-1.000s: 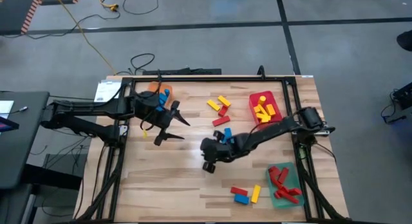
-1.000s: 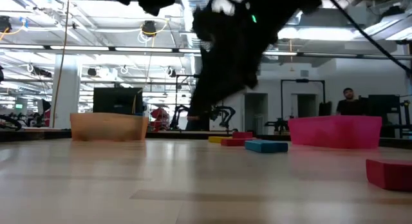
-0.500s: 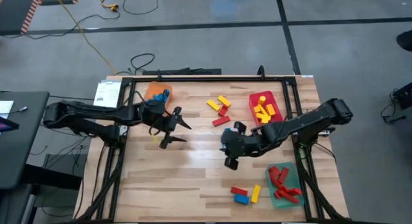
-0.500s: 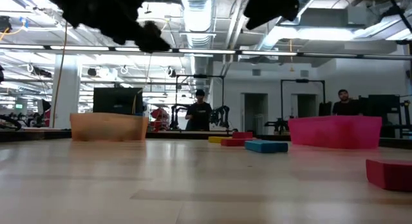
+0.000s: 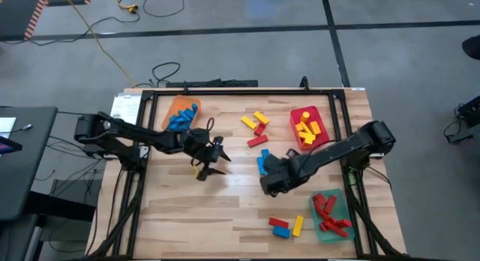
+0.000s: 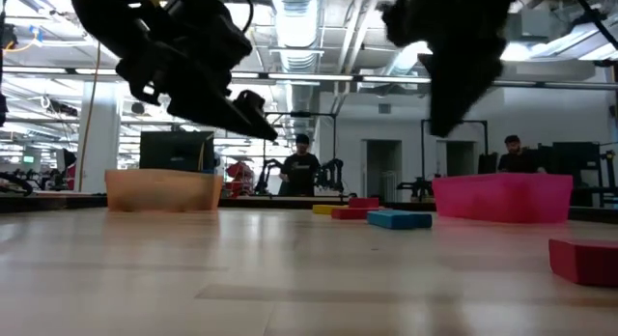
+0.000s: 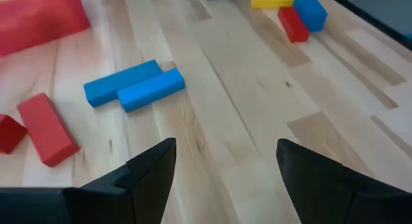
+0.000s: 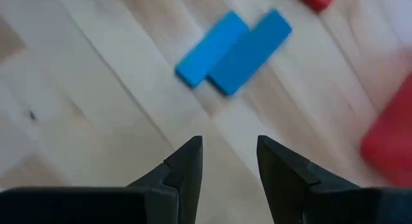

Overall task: Sort blocks
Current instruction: Put the blue rectangle block into the orange bin

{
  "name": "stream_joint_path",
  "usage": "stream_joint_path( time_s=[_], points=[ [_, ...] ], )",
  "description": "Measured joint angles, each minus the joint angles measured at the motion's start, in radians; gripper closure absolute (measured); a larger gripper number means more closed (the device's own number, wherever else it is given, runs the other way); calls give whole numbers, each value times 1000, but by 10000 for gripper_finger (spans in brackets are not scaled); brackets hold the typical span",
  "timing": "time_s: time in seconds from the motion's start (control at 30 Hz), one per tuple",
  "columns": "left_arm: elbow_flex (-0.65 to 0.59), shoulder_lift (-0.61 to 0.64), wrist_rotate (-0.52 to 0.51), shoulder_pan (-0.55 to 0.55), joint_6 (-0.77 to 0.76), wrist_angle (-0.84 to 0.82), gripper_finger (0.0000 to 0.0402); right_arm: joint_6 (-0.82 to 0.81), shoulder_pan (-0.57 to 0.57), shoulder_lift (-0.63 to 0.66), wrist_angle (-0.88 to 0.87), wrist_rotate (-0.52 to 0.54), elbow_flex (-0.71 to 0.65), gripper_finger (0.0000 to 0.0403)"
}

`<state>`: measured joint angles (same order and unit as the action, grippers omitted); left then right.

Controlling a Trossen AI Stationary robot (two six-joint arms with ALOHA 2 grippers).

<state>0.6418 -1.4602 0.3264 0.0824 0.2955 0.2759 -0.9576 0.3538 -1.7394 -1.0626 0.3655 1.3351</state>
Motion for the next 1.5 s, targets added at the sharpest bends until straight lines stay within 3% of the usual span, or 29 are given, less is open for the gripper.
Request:
stream_joint_path(
  time_s=[0.3, 0.53, 0.73, 1.2, 1.5],
  points=[
    [2, -13, 1, -15, -18, 84, 137, -163, 63, 0, 175, 93, -120, 239],
    [2, -14, 1, -62, -22, 90, 137, -187, 18, -1, 429, 163, -255, 239],
    [2, -14, 1, -93, -31, 92, 137, -174, -56, 0, 486, 240, -305, 239],
    [2, -13, -36, -121, -31, 89, 137, -14, -196, -15, 807, 225, -429, 237],
    [1, -13, -35, -123, -31, 77, 137, 30, -226, -76, 879, 203, -425, 171]
  ],
)
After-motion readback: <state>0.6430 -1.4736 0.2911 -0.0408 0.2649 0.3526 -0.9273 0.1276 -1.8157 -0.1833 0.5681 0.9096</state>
